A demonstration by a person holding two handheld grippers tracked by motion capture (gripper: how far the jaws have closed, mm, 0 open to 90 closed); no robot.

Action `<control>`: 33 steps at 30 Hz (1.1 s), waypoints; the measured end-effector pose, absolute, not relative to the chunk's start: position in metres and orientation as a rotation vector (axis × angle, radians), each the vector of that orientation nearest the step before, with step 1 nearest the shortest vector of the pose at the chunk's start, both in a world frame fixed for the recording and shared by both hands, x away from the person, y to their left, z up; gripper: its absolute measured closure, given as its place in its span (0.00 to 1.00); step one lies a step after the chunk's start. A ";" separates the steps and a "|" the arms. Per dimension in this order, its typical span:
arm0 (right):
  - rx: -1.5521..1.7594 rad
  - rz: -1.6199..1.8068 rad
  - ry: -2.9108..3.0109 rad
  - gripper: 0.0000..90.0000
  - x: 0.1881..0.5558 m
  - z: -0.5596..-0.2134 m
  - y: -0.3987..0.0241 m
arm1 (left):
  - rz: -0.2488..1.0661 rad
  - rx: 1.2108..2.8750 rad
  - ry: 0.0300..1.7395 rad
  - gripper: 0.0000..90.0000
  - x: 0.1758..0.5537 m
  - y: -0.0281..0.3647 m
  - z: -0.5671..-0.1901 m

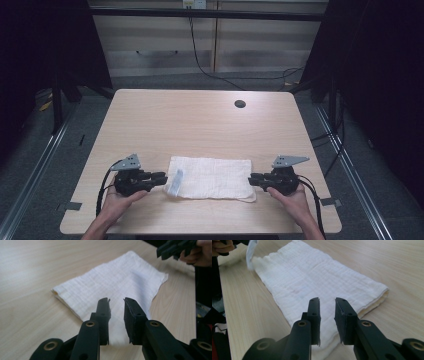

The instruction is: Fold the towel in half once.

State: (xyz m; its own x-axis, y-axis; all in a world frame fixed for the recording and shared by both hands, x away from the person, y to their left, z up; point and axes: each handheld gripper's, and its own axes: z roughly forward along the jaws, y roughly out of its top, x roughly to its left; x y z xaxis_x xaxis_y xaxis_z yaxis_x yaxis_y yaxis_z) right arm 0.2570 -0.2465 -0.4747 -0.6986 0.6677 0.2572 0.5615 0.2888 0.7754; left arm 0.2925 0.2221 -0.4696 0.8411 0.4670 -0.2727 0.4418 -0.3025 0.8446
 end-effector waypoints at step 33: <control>1.273 1.237 2.375 0.74 0.342 -0.498 -0.245 | 0.073 2.085 0.760 0.78 0.340 0.181 -0.509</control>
State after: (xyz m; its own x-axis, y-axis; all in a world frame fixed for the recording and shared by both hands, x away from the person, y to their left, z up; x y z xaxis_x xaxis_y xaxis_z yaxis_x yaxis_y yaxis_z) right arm 0.3419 -0.2448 -0.4982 -0.6187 0.7556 0.2152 0.6094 0.2886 0.7385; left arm 0.3396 0.1815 -0.5091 0.8104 0.5418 -0.2230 0.4894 -0.4169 0.7659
